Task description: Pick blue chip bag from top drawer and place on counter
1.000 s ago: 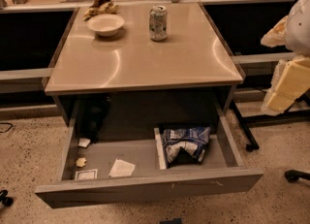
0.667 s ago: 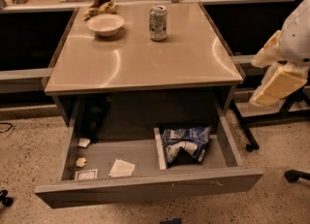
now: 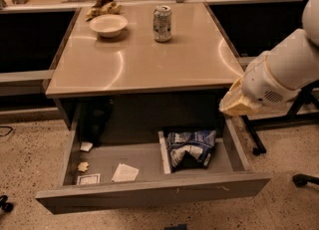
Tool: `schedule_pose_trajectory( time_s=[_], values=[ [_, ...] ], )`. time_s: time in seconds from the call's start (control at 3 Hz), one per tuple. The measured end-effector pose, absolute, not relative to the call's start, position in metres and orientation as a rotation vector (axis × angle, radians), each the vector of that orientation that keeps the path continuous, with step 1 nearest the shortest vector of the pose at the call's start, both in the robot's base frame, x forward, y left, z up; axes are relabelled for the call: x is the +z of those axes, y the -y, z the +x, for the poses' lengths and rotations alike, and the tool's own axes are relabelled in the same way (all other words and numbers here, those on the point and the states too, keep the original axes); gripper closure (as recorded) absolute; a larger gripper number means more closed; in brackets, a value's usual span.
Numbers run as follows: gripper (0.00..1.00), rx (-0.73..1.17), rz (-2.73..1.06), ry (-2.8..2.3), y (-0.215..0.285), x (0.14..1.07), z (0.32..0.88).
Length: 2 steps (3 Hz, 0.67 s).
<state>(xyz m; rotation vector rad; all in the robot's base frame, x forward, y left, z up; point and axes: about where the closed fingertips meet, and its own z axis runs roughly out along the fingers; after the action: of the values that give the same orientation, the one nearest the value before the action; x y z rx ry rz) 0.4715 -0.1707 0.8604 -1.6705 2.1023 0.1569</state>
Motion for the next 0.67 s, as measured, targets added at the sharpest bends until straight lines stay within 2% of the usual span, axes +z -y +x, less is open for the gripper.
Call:
schedule_pose_trajectory(
  time_s=[0.33,0.67],
  values=[
    [1.00,0.239,-1.696,-2.075,0.146,0.804,0.482],
    [1.00,0.302,-1.742,-2.095,0.128,0.742,0.486]
  ],
)
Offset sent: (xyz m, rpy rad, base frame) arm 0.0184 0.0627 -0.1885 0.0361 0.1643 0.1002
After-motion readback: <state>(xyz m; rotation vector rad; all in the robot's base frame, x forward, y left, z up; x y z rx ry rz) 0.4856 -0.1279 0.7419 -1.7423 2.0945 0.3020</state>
